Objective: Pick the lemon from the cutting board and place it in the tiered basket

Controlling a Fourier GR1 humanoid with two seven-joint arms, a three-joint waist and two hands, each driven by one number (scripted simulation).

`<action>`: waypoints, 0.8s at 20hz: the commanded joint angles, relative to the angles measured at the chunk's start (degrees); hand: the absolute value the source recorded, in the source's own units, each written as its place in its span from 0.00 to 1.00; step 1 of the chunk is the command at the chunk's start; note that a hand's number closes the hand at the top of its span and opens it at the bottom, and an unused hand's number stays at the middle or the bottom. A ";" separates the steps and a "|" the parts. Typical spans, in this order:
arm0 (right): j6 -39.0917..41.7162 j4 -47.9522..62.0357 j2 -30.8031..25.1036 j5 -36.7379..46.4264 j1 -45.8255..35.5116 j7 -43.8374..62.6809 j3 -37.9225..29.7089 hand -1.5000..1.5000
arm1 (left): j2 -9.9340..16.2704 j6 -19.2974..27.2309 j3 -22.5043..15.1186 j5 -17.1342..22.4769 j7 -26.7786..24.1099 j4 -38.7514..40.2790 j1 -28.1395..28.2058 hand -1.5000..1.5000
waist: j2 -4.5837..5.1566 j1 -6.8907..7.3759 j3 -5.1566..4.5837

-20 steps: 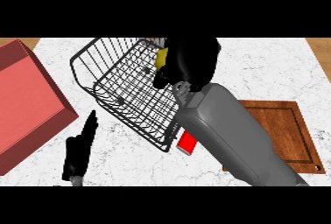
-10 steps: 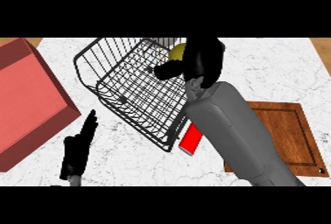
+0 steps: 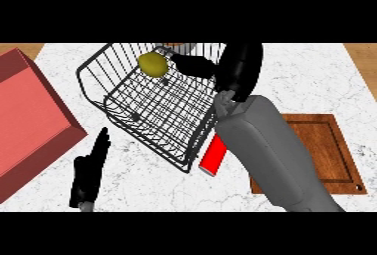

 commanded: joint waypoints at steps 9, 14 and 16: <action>4.61 -29.94 -0.60 16.22 17.94 12.82 -9.83 0.00 | -0.48 1.90 1.46 0.37 -0.20 -1.59 4.04 0.50 | -1.57 -5.54 0.04; 13.93 -51.18 -5.67 8.53 30.73 11.72 -12.24 0.00 | -0.63 2.07 1.93 0.53 -2.26 -1.09 7.00 0.50 | -1.54 -6.24 0.08; 14.88 -57.85 -7.60 4.78 39.51 10.12 -12.57 0.00 | -0.59 1.49 2.78 1.32 -2.45 -0.85 5.18 0.50 | -1.22 -6.51 0.11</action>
